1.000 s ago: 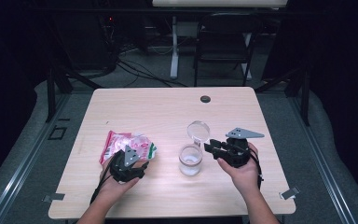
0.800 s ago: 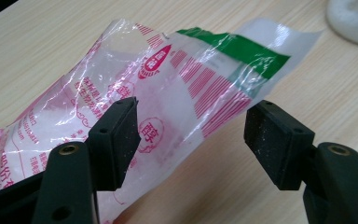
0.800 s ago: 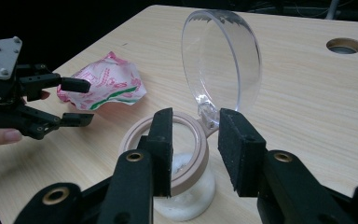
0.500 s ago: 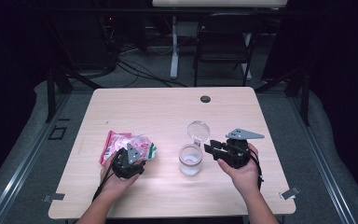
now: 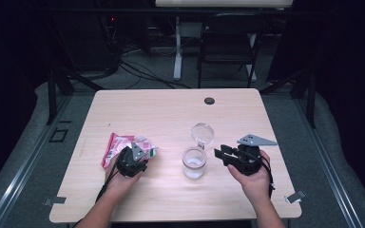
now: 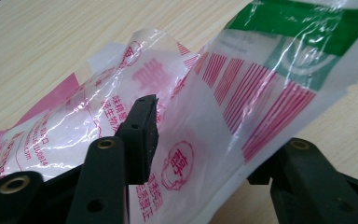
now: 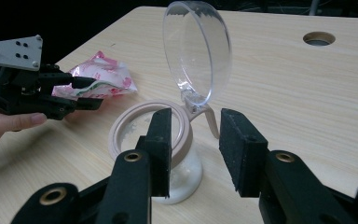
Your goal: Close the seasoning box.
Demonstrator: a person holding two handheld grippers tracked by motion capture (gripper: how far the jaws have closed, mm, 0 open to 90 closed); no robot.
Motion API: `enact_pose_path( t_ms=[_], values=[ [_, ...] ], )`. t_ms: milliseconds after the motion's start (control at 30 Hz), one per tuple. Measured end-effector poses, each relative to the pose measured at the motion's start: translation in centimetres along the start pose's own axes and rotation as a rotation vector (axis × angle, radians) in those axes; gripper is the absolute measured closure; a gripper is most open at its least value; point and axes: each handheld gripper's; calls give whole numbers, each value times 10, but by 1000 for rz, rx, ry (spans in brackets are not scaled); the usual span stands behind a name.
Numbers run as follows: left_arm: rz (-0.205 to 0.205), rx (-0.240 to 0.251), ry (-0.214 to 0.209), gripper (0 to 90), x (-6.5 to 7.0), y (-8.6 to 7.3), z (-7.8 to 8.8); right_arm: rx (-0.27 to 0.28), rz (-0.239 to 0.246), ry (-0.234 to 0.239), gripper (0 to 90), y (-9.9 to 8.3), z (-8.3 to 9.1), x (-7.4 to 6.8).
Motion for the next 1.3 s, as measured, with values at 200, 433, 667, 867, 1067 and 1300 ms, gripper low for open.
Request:
enact_pose_path(
  t_ms=[200,433,667,867,1067,1300],
  values=[
    [41,-8,4,694,-5,0,-4,8,-10,-17,642,-2,5,2],
    [114,-10,-1,834,-15,0,-2,6,-8,-24,636,-3,8,3],
    [181,-12,-25,900,-23,-2,-2,6,-7,-25,634,-3,8,3],
    [188,-12,-27,900,-25,-2,-1,2,-4,-25,633,-3,8,3],
    [210,0,-24,900,-27,-2,1,10,-9,-30,625,-4,7,4],
    [226,14,-25,900,-29,-1,4,12,21,-32,595,-4,7,2]
  ],
)
Point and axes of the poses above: each handheld gripper's, and its own axes: z roughly backward along the jaws, y roughly out of its top, x roughly to its right, and after that the axes turned 10 degrees about x, right-handed
